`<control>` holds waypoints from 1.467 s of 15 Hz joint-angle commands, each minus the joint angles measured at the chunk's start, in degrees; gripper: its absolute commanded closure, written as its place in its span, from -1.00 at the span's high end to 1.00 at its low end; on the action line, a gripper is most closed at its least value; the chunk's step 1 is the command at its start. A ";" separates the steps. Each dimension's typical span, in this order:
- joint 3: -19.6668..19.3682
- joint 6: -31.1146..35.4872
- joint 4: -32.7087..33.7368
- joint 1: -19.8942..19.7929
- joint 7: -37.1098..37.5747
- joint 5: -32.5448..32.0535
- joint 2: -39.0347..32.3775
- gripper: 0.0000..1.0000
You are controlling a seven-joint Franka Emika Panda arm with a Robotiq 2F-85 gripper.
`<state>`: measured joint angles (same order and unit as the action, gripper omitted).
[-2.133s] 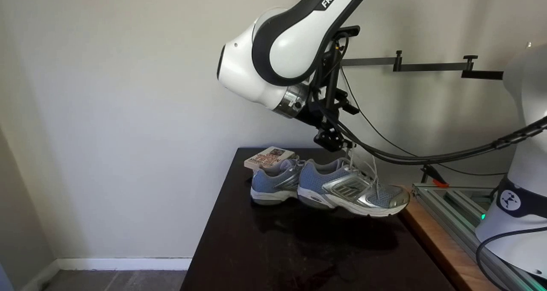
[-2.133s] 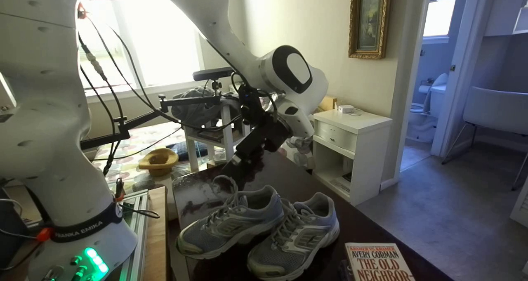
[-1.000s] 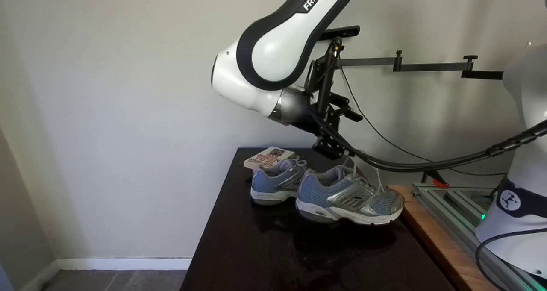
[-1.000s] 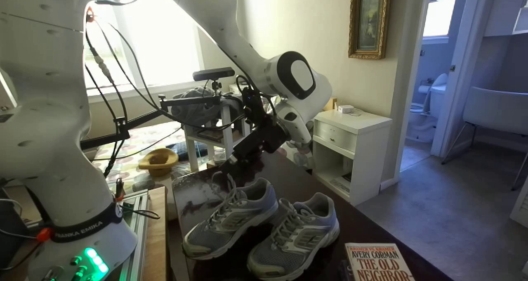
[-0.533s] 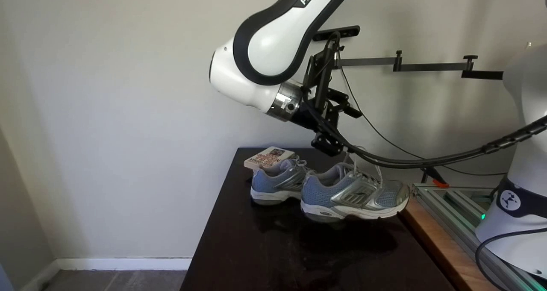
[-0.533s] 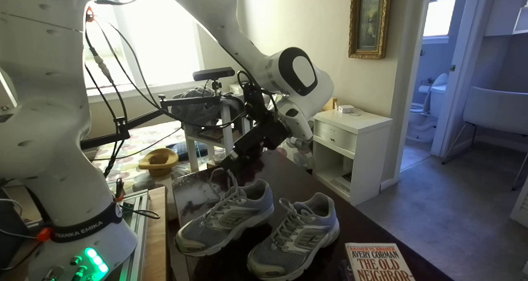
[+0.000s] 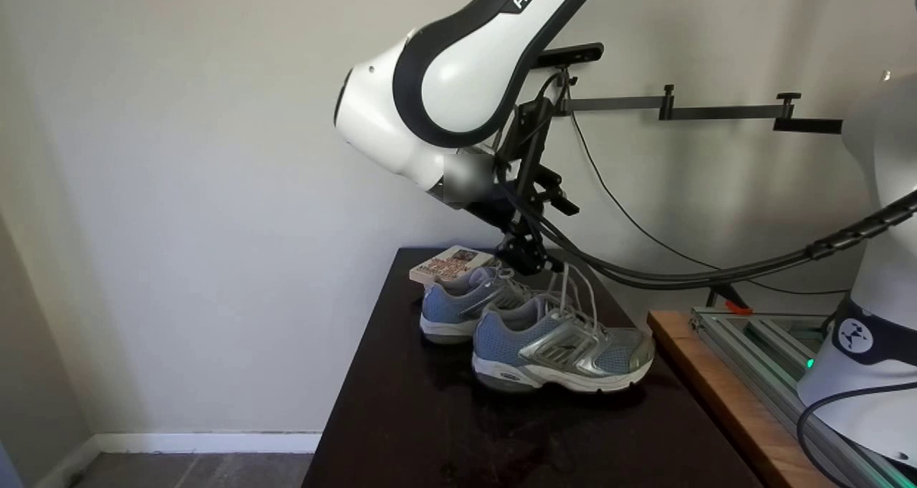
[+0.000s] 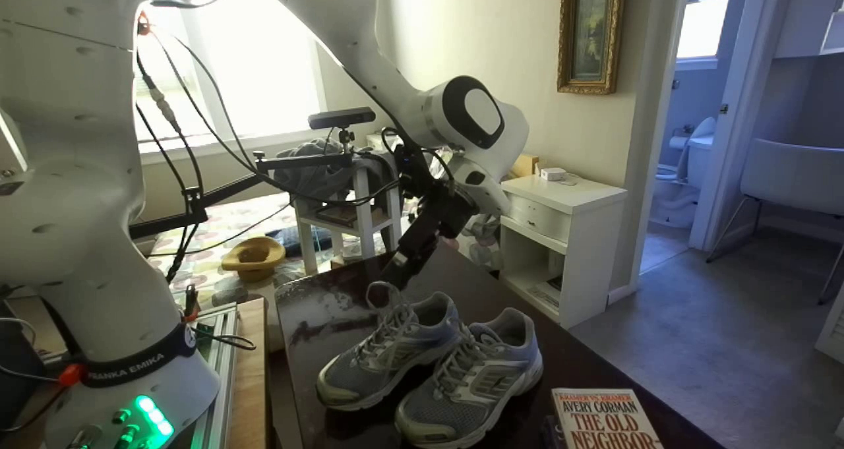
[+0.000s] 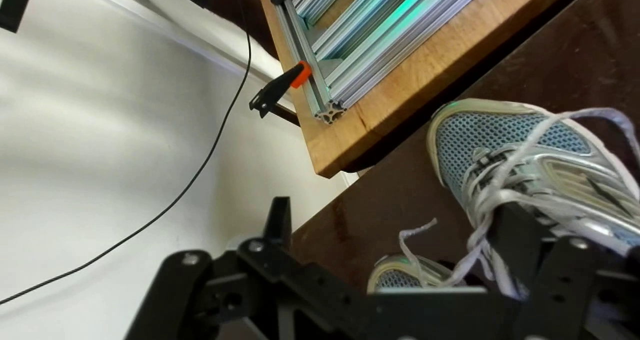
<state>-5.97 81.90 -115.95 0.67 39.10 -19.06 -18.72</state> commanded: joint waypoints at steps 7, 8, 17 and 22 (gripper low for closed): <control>-0.45 -12.19 1.51 -1.08 -3.14 5.21 -1.32 1.00; -0.56 -13.66 1.77 -1.20 -3.15 5.48 -1.17 1.00; -0.11 -1.26 -2.26 -0.78 -1.31 4.03 -0.38 1.00; 0.04 5.80 -5.38 -0.27 -1.44 3.12 -0.09 1.00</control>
<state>-6.23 84.29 -118.80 0.01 37.49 -15.47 -19.67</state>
